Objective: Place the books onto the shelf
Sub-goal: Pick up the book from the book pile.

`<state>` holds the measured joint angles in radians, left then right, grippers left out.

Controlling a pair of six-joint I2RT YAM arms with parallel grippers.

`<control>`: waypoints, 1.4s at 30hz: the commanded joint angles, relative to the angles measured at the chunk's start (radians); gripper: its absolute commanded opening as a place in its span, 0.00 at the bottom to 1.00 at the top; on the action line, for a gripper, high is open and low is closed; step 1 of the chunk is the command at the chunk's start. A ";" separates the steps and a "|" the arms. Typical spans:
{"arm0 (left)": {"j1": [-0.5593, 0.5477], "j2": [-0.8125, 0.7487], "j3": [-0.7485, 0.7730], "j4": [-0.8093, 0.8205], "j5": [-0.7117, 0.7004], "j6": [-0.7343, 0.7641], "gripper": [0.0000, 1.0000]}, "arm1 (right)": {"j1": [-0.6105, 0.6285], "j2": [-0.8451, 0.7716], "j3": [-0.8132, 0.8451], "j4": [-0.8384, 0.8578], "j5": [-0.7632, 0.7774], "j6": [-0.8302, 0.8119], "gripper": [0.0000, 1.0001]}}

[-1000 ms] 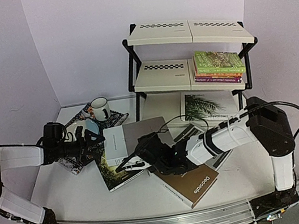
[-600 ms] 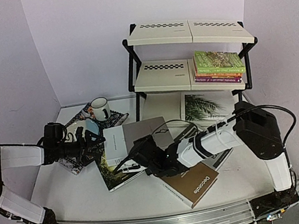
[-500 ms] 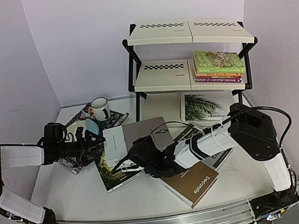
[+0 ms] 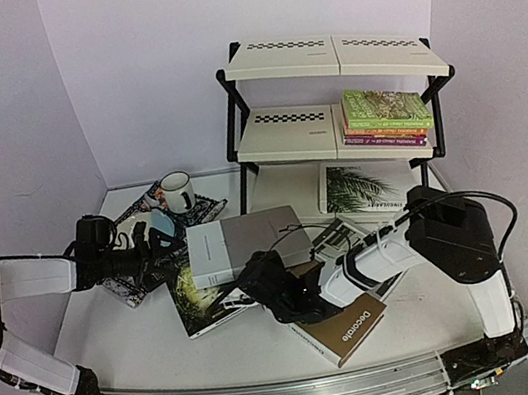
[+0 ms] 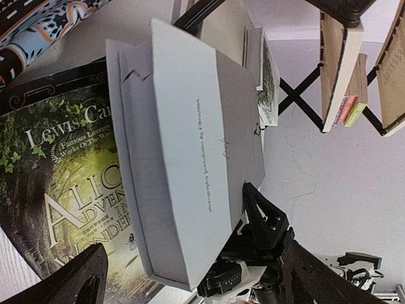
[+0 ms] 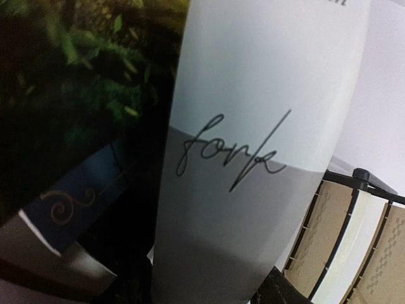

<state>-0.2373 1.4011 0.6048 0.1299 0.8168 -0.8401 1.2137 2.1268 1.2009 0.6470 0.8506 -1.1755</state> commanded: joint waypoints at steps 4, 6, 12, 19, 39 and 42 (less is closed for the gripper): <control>-0.004 -0.156 0.048 -0.018 0.008 -0.027 0.97 | 0.014 -0.193 -0.091 0.086 0.096 -0.054 0.46; -0.004 -0.182 0.055 -0.042 -0.003 -0.025 0.97 | 0.014 -0.226 -0.115 0.092 0.109 -0.069 0.46; -0.004 -0.221 0.068 -0.093 -0.021 -0.010 0.97 | 0.014 -0.326 -0.196 0.099 0.140 -0.111 0.44; -0.005 -0.230 0.063 -0.104 -0.021 -0.008 0.97 | 0.014 -0.428 -0.258 0.101 0.160 -0.151 0.40; -0.004 -0.264 0.055 -0.124 -0.022 0.001 0.97 | -0.050 -0.515 -0.272 0.062 0.232 -0.163 0.36; -0.005 -0.265 0.055 -0.124 -0.021 -0.002 0.97 | -0.059 -0.522 -0.273 0.062 0.234 -0.151 0.34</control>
<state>-0.2375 1.1616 0.6346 -0.0015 0.7998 -0.8608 1.1701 1.6623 0.9035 0.6706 1.0198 -1.3406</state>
